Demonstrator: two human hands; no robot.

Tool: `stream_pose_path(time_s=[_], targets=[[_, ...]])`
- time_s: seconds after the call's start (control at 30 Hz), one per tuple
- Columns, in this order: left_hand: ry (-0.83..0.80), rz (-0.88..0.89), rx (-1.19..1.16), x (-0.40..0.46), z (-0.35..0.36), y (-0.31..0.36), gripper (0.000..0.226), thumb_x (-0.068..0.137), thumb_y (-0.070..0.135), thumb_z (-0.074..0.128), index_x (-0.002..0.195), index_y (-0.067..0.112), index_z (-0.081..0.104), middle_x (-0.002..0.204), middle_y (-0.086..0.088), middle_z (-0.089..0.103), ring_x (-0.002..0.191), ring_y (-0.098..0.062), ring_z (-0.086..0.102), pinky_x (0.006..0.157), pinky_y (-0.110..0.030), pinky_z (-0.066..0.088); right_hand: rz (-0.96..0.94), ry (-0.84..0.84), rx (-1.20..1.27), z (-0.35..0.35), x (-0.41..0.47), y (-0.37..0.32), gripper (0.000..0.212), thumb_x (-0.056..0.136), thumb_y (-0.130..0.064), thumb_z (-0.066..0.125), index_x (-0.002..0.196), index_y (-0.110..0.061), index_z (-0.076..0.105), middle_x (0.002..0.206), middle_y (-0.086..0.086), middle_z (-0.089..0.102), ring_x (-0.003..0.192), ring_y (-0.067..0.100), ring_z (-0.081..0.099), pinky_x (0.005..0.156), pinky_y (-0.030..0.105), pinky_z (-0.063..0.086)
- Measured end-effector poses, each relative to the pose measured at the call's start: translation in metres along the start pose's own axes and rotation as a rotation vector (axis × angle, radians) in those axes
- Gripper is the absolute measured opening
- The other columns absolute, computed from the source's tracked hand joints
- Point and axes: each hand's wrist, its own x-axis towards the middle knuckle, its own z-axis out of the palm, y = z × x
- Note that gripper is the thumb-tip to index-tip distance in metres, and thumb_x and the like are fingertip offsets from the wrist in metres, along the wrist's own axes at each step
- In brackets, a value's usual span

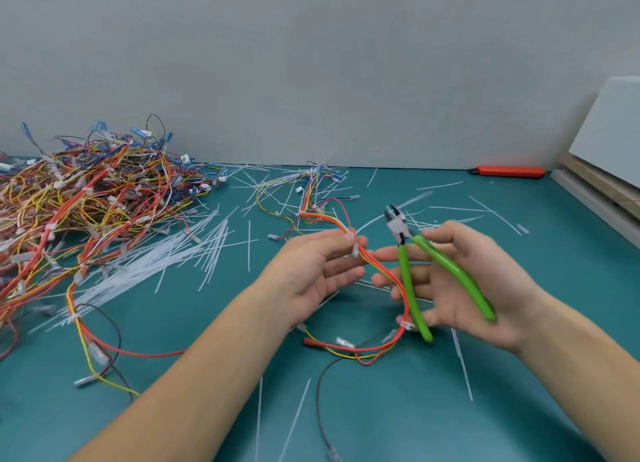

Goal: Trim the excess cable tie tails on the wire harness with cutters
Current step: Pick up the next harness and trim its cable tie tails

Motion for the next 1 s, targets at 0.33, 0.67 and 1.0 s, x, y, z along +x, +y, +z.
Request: stream_pose_path(time_s=[0.33, 0.67, 1.0], targets=[[-0.055, -0.017, -0.076, -0.001, 0.002, 0.000, 0.007, 0.099, 0.008, 0.061, 0.101, 0.004, 0.067, 0.092, -0.011, 0.076, 0.084, -0.027, 0.077, 0.068, -0.034, 0.063, 0.087, -0.114, 0.224, -0.021, 0.006, -0.003, 0.045, 0.099, -0.026, 0.053, 0.142, -0.014, 0.055, 0.144, 0.024, 0.059, 0.131, 0.044, 0.059, 0.104, 0.066, 0.048], [-0.182, -0.096, -0.100, -0.004, 0.006, -0.002, 0.006, 0.097, 0.008, 0.062, 0.099, 0.005, 0.067, 0.116, -0.025, 0.073, 0.100, -0.030, 0.075, 0.080, -0.038, 0.063, -0.247, 0.462, -0.563, -0.001, 0.008, 0.014, 0.034, 0.092, -0.057, 0.069, 0.104, -0.026, 0.070, 0.093, 0.009, 0.074, 0.054, 0.019, 0.060, 0.046, 0.032, 0.050], [-0.163, -0.081, -0.158, -0.005, 0.008, -0.007, 0.011, 0.093, 0.005, 0.065, 0.102, 0.002, 0.070, 0.111, -0.021, 0.075, 0.097, -0.030, 0.076, 0.076, -0.037, 0.063, -0.234, 0.212, -0.762, -0.001, 0.000, 0.009, 0.046, 0.065, -0.056, 0.077, 0.107, -0.039, 0.071, 0.100, -0.007, 0.077, 0.090, 0.010, 0.072, 0.075, 0.024, 0.054]])
